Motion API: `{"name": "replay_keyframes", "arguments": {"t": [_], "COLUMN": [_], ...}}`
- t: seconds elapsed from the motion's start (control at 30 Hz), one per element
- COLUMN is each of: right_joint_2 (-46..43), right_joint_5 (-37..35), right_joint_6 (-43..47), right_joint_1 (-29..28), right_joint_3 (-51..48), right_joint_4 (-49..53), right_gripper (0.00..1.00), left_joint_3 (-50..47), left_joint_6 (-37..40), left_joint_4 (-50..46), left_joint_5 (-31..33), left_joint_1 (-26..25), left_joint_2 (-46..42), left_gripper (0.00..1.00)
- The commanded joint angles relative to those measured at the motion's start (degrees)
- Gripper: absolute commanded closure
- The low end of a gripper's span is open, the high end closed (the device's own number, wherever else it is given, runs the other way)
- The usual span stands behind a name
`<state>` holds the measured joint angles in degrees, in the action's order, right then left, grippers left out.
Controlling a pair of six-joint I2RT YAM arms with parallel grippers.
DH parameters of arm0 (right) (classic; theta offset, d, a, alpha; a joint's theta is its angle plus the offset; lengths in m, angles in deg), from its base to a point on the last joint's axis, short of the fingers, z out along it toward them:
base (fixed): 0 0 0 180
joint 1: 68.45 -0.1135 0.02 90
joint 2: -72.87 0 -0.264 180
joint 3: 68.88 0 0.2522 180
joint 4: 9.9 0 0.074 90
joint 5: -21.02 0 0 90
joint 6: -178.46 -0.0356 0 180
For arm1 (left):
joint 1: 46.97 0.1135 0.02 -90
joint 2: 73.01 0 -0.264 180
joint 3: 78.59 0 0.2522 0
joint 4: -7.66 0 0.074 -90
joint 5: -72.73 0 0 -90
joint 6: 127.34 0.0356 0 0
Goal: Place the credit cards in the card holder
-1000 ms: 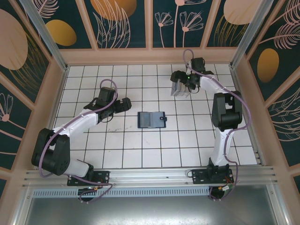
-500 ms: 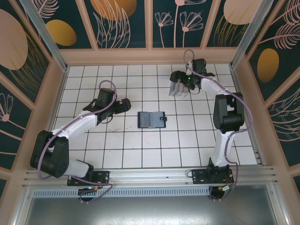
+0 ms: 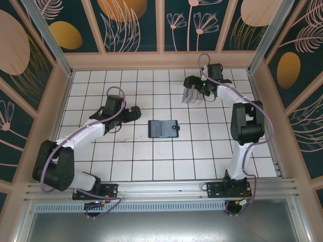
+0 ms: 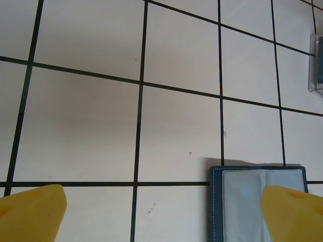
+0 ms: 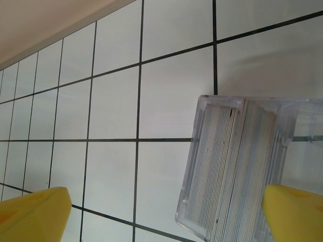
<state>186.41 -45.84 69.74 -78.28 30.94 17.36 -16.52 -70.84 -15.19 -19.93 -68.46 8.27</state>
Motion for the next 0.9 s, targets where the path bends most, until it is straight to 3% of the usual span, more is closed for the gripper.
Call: {"name": "replay_keyframes", "arguments": {"t": [0.0, 0.07, 0.17, 0.4, 0.47, 0.53, 0.67, 0.87], "right_joint_2": [-0.26, -0.19, -0.06, -0.10, -0.08, -1.07, -4.35, -3.52], "right_joint_5": [-0.72, 0.75, 0.64, 1.03, 0.58, -1.45, -5.76, -8.68], "right_joint_6": [-2.73, -3.91, -4.23, -3.66, -3.37, -2.86, -2.29, -3.13], "right_joint_1": [0.56, 0.96, 1.09, 1.11, 1.12, 0.96, 0.79, 0.62], "right_joint_3": [-0.92, -1.58, -1.62, -1.85, -1.77, -2.07, -3.85, -3.07], "right_joint_4": [-0.66, -2.01, -2.08, -1.74, -0.95, -0.22, -0.13, 2.30], "right_gripper": [0.23, 0.46, 0.63, 0.82, 0.80, 0.68, 0.67, 0.57], "left_joint_3": [-0.40, -0.70, -0.64, -0.98, -1.02, -0.94, -1.03, -0.77], "left_joint_6": [-0.62, -0.52, -0.35, -0.36, -0.36, -0.39, -0.26, -0.25], "left_joint_4": [0.62, 0.99, 0.47, 0.64, 0.73, 0.64, 0.56, 0.89], "left_joint_5": [-0.38, -0.20, 0.18, 0.36, 0.15, 0.20, 0.38, 0.09], "left_joint_1": [0.14, 0.14, 0.14, 0.14, 0.16, 0.16, 0.14, 0.14], "left_joint_2": [-0.06, -0.40, -0.57, -0.77, -0.72, -0.81, -1.11, -0.53], "left_gripper": [0.01, 0.01, 0.01, 0.01, 0.01, 0.01, 0.02, 0.02]}}
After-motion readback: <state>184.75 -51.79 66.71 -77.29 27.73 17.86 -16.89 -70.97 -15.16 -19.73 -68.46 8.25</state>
